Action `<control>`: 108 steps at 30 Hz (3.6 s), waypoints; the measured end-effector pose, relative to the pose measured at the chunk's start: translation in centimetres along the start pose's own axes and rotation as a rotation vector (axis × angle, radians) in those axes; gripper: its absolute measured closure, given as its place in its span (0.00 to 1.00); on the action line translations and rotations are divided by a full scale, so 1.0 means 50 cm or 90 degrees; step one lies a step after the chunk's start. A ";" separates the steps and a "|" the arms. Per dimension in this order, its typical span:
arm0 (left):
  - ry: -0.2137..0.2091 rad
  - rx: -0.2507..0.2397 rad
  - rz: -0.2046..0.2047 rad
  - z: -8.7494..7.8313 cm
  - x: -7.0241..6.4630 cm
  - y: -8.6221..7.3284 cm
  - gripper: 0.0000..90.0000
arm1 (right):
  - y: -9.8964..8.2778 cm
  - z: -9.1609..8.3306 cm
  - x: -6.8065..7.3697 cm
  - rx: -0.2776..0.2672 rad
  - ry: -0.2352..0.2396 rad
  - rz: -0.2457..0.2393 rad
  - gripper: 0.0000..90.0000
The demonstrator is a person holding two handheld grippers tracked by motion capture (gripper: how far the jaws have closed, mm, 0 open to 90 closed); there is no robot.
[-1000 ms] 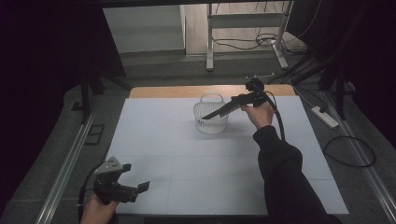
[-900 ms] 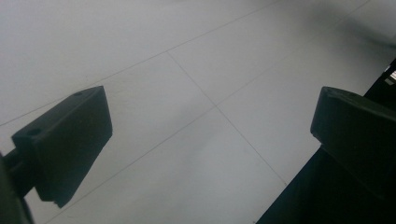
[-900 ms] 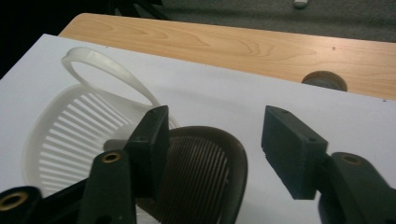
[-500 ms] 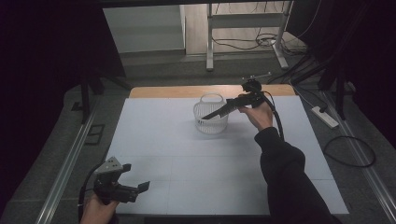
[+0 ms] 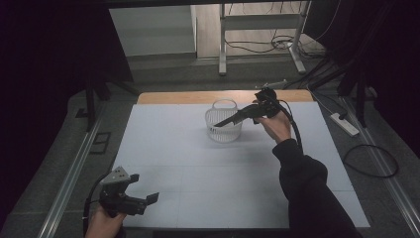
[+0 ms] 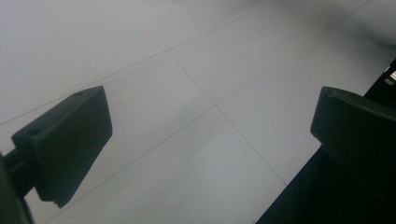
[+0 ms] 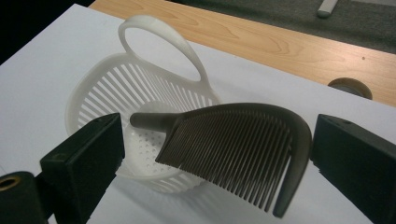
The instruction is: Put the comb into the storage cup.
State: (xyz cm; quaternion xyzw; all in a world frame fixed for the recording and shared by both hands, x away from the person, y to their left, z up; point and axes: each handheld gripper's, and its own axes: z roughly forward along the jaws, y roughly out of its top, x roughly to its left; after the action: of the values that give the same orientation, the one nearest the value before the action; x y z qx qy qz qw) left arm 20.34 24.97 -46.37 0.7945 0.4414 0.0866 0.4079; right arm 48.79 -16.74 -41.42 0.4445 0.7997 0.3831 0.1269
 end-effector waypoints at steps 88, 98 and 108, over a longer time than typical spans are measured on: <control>0.013 -0.001 0.010 -0.003 -0.002 -0.001 0.00 | -0.127 -0.100 0.073 -0.003 0.017 -0.114 0.00; 0.013 0.000 0.007 -0.004 -0.001 -0.001 0.00 | -0.139 -0.119 0.086 -0.008 0.038 -0.128 0.00; 0.013 -0.002 0.003 -0.004 0.000 -0.001 0.00 | -0.158 -0.129 0.100 0.009 0.025 -0.143 0.00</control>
State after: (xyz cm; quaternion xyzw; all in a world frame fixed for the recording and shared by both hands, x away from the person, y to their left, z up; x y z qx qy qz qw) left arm 20.20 25.09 -46.28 0.7939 0.4436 0.0964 0.4045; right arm 37.58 -18.39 -42.13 0.3455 0.8493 0.3697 0.1502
